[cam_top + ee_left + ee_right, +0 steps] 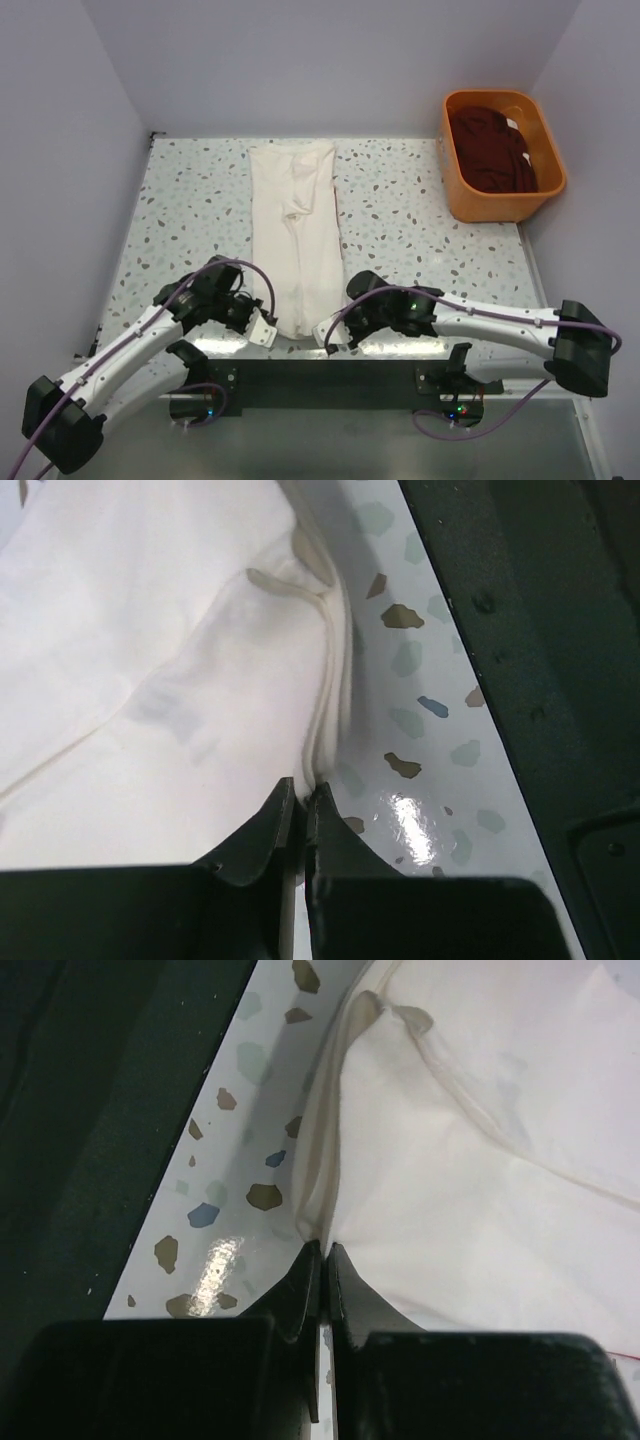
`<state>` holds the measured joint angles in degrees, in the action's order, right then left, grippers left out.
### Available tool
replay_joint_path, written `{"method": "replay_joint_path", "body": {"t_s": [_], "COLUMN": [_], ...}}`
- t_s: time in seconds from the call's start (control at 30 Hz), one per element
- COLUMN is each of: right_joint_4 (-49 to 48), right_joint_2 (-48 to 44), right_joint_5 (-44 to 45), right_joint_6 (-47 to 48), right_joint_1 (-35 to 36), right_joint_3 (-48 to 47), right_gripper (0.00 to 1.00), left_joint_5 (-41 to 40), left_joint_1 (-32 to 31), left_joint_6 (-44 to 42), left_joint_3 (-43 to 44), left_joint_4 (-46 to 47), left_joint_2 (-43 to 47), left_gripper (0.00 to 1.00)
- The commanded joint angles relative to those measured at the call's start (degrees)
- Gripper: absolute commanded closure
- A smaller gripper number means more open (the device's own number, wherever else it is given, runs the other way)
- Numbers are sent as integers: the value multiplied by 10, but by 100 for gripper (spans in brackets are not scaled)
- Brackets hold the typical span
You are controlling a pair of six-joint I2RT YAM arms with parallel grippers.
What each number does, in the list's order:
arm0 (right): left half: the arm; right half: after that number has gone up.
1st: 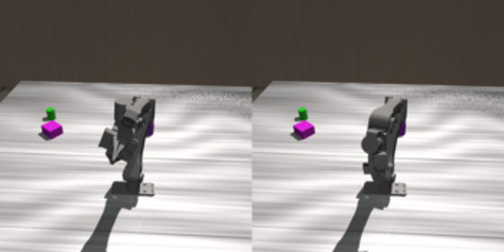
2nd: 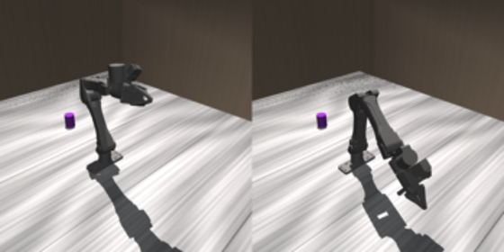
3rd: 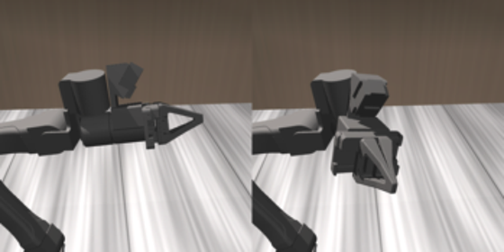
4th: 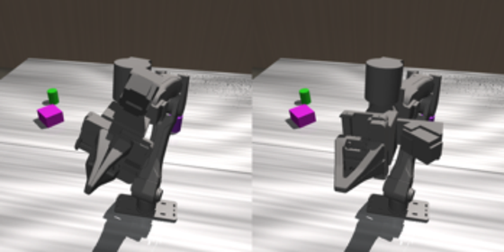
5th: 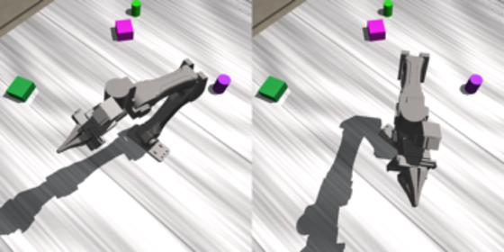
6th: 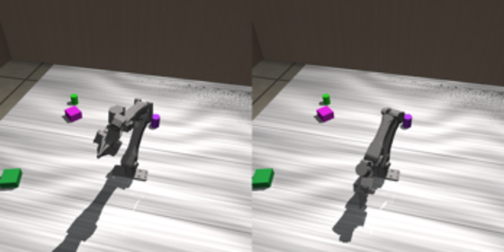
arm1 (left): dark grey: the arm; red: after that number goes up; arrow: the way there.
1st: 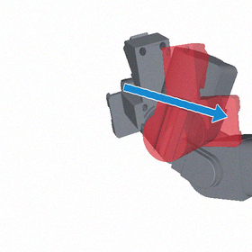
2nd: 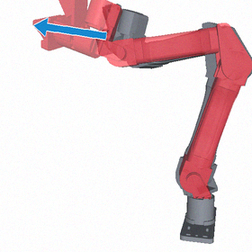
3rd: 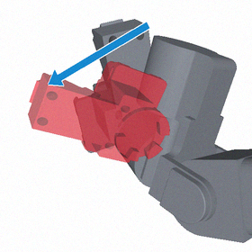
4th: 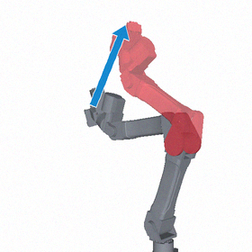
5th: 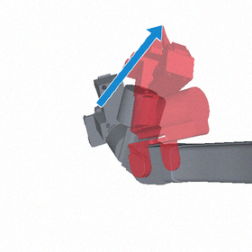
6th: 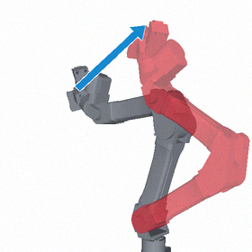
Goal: Fold and stack the t-shirts
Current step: Fold the tshirt
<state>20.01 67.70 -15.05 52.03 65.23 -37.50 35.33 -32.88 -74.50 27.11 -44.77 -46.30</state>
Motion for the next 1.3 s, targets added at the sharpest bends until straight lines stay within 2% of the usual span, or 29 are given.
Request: {"method": "replay_joint_path", "body": {"t_s": [0.0,0.1,0.13,0.23,0.47,0.6,0.93,1.17,1.27], "right_joint_4": [31,35,38,56,58,68,118,127,114], "right_joint_2": [-24,-15,4,36,192,283,471,551,563], "right_joint_5": [-29,-58,-70,-106,-161,-183,-215,-204,-195], "right_joint_6": [-45,-22,-13,49,155,192,258,276,273], "right_joint_1": [-15,-80,-125,-193,-287,-331,-384,-395,-395], "right_joint_3": [-37,-70,-83,-129,-261,-340,-550,-626,-629], "right_gripper": [100,100,100,100,100,100,100,100,85], "left_joint_5": [14,23,30,29,25,34,40,24,12], "left_joint_1": [2,42,78,122,184,215,240,247,251], "left_joint_6": [65,67,55,27,1,-16,-51,-38,-28], "left_joint_3": [76,119,130,167,241,312,475,499,505], "left_joint_4": [-26,-5,-1,21,146,159,170,211,211], "left_joint_2": [-11,-41,-62,-127,-265,-373,-552,-614,-634], "left_gripper": [100,100,100,100,100,100,100,100,100]}}
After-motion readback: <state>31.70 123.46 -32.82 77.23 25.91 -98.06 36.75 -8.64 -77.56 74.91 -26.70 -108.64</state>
